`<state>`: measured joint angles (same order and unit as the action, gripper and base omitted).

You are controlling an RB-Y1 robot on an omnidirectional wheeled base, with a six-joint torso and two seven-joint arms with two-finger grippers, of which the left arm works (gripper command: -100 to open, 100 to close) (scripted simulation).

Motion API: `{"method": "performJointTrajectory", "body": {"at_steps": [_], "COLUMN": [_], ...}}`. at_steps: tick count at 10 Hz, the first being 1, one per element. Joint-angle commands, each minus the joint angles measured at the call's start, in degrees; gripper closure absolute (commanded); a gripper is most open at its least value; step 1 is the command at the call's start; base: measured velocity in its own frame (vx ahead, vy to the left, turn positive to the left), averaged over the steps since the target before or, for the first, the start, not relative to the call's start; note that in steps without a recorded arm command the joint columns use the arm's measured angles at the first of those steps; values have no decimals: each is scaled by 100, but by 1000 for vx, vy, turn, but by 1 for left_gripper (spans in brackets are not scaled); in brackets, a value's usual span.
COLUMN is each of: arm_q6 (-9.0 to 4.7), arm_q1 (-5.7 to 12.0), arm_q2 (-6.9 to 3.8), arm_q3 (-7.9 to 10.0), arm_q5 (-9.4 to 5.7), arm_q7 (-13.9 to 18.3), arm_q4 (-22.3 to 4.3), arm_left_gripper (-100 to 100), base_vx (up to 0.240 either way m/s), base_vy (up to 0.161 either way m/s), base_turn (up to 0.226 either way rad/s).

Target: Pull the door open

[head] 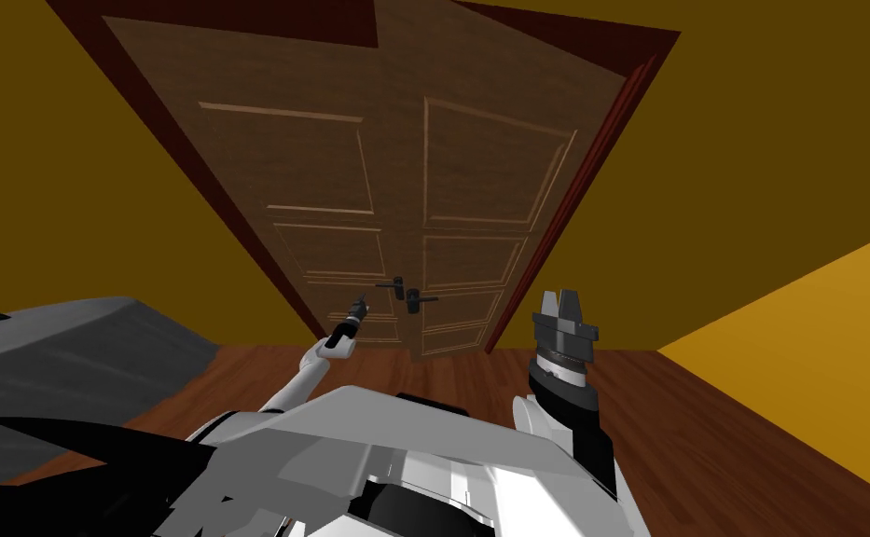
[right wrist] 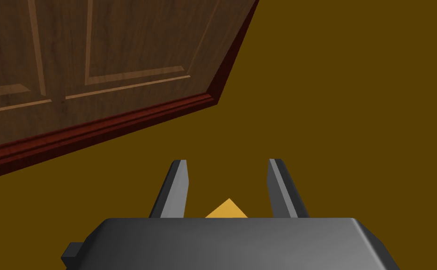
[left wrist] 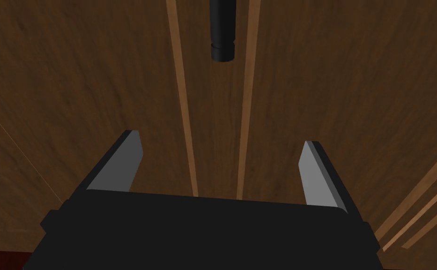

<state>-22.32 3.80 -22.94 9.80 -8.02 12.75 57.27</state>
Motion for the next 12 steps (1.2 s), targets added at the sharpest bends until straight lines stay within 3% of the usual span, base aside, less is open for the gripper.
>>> {"method": "performJointTrajectory", "body": {"at_steps": [1, 5, 8, 9, 10, 12], "arm_q6": [16, -54, -94, -94, -94, -94], "arm_q1": [-118, -85, 48, -15, -15, -15], "arm_q2": [-181, -280, -171, -183, -183, -183], "arm_q3": [134, 170, 51, 89, 89, 89], "arm_q5": [-53, -92, -87, -88, -88, -88], "arm_q7": [77, 164, 198, 177, 177, 177], "arm_q4": [-18, -152, -137, -116, -116, -116], "arm_left_gripper": [-100, -100, -100, -100, 100, 100], "base_vx": [135, 161, 186, 80, -9, -26], "base_vy": [33, 13, -36, -44, 8, 14], "base_turn": [-84, -85, -145, -31, 31, -14]}}
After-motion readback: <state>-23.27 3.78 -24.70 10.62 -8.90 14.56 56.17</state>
